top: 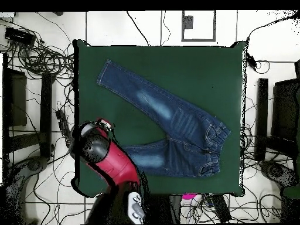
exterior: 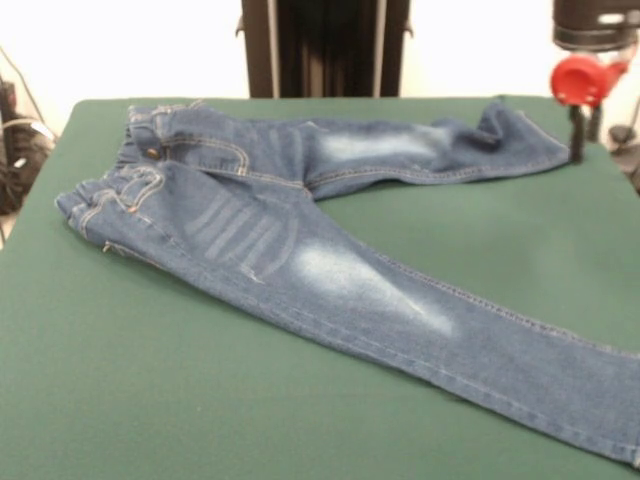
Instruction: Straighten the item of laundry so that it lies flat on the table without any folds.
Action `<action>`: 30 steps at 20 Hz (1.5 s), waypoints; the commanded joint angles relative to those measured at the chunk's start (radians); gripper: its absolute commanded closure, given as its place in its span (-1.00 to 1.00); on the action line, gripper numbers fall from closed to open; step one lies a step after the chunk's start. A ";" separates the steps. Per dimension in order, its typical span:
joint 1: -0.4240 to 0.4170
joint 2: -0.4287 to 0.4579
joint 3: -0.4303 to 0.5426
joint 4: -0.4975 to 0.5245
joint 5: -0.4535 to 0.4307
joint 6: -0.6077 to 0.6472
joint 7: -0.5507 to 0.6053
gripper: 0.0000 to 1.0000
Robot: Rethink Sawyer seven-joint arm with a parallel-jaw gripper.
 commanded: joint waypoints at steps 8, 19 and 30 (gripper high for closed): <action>-0.136 -0.060 0.218 0.249 -0.149 -0.127 0.165 -1.00; -0.028 -0.032 0.109 0.154 -0.098 -0.030 0.159 -1.00; 0.012 -0.043 0.062 0.121 -0.093 0.036 0.169 -1.00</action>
